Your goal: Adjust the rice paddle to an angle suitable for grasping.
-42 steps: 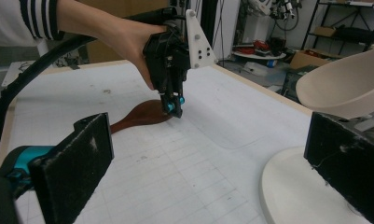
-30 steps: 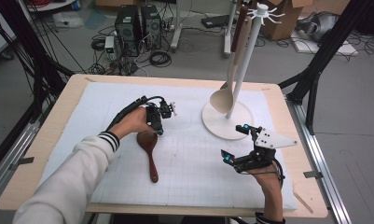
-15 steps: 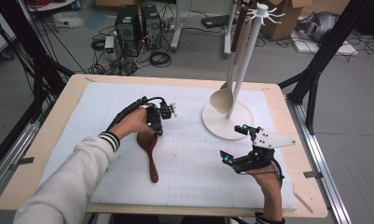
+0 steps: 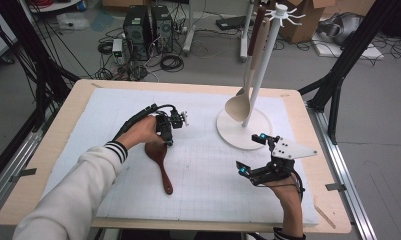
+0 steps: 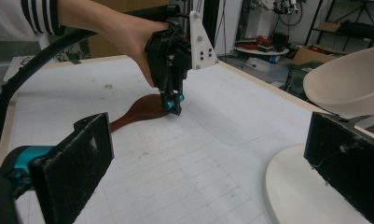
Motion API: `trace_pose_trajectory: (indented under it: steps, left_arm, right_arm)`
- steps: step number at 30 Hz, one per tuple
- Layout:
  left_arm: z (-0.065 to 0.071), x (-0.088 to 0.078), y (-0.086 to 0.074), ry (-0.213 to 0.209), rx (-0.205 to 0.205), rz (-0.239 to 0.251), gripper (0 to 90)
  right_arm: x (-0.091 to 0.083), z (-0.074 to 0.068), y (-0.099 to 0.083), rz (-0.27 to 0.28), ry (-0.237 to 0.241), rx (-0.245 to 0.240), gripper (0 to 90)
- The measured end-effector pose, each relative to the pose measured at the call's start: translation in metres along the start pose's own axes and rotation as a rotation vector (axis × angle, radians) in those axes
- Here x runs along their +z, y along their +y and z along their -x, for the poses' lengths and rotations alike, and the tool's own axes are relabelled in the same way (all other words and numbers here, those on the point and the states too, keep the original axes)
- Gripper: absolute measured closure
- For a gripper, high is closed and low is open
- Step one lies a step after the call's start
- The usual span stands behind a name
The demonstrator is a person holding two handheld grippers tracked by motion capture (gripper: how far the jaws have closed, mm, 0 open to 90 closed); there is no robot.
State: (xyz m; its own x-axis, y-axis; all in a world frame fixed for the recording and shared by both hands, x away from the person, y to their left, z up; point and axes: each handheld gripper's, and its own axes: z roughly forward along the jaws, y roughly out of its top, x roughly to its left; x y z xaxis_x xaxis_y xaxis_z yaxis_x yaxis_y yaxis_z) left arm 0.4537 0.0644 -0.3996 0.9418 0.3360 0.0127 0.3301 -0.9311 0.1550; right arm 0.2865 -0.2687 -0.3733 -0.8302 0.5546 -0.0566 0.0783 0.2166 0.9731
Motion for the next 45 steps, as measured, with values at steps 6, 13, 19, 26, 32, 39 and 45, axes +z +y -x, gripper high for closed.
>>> trace_pose_trajectory:
  steps: [6, 13, 19, 26, 32, 39, 45]
  left_arm:
    - [-0.002, -0.001, -0.009, -0.001, -0.014, 0.005, 89.5]
    - [-0.003, -0.003, -0.017, -0.008, -0.021, -0.002, 89.5]
    - [-0.004, -0.004, -0.023, -0.008, -0.029, 0.002, 89.5]
    - [-0.003, -0.005, -0.031, -0.008, -0.028, 0.004, 89.5]
    - [-0.004, -0.005, -0.036, -0.015, -0.034, 0.004, 89.5]
    - [-0.002, -0.008, -0.043, -0.008, -0.019, 0.024, 89.5]
    - [0.000, -0.009, -0.050, -0.008, -0.023, 0.033, 89.5]
  right_arm:
    - [0.001, -0.001, 0.000, -0.007, 0.002, 0.002, 0.4]
    - [0.002, -0.001, 0.000, -0.012, 0.002, 0.000, 0.3]
    - [0.002, -0.001, 0.000, -0.013, 0.001, 0.006, 0.3]
    - [0.002, -0.001, -0.001, -0.018, 0.003, 0.001, 0.3]
    - [0.002, 0.001, -0.003, -0.011, 0.001, 0.009, 0.3]
    - [0.003, 0.000, -0.003, -0.013, 0.001, 0.010, 0.3]
    - [0.003, 0.000, -0.003, -0.017, -0.002, 0.012, 0.3]
